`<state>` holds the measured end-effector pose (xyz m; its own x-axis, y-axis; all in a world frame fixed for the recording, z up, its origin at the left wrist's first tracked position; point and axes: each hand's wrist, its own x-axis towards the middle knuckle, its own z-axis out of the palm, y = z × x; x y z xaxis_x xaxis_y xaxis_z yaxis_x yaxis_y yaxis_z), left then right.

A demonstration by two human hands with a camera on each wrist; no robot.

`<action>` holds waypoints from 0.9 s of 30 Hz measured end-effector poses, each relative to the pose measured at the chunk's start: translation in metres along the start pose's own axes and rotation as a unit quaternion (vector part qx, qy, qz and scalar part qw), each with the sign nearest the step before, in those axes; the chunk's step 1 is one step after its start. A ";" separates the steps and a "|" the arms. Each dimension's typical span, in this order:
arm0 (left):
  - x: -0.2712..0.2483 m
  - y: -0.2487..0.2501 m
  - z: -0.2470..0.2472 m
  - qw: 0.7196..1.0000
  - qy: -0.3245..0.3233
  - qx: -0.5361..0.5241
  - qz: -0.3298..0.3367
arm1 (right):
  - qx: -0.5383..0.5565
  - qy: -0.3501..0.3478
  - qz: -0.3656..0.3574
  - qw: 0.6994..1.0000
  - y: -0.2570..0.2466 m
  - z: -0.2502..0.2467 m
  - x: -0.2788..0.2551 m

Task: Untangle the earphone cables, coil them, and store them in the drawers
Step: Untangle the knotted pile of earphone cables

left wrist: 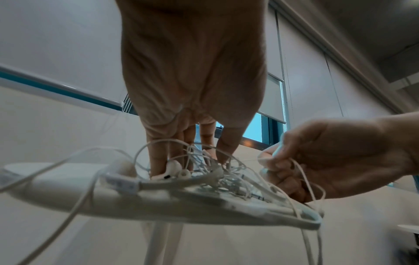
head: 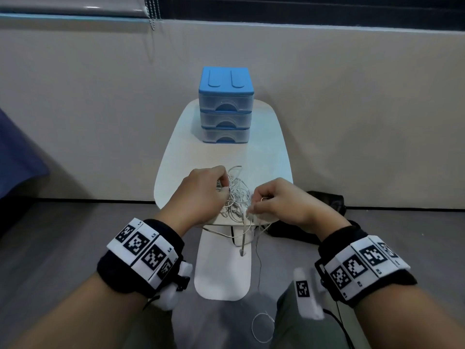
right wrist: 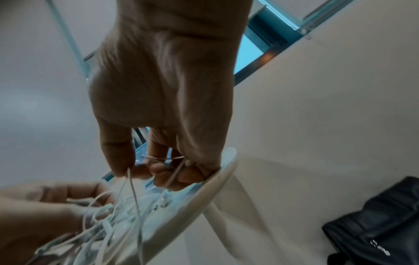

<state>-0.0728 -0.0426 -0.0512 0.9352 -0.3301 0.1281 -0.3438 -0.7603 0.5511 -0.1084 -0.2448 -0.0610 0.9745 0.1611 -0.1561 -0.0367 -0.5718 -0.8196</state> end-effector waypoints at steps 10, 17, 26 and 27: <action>0.005 -0.003 -0.006 0.999 -0.043 -0.013 0.017 | 0.297 0.163 -0.057 0.939 -0.025 -0.025 -0.005; 0.005 -0.010 -0.008 0.999 -0.022 -0.028 0.020 | 0.346 0.293 -0.148 0.879 -0.043 -0.035 -0.008; 0.005 -0.010 -0.009 0.999 -0.028 -0.025 0.006 | 0.316 0.277 -0.137 0.897 -0.066 -0.031 -0.008; 0.005 -0.009 -0.009 0.999 -0.029 -0.028 0.005 | 0.302 0.279 -0.120 0.904 -0.064 -0.031 -0.005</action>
<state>-0.0643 -0.0319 -0.0479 0.9250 -0.3703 0.0856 -0.3453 -0.7249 0.5960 -0.1044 -0.2343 0.0094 0.9238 -0.3057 0.2305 0.2409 -0.0038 -0.9705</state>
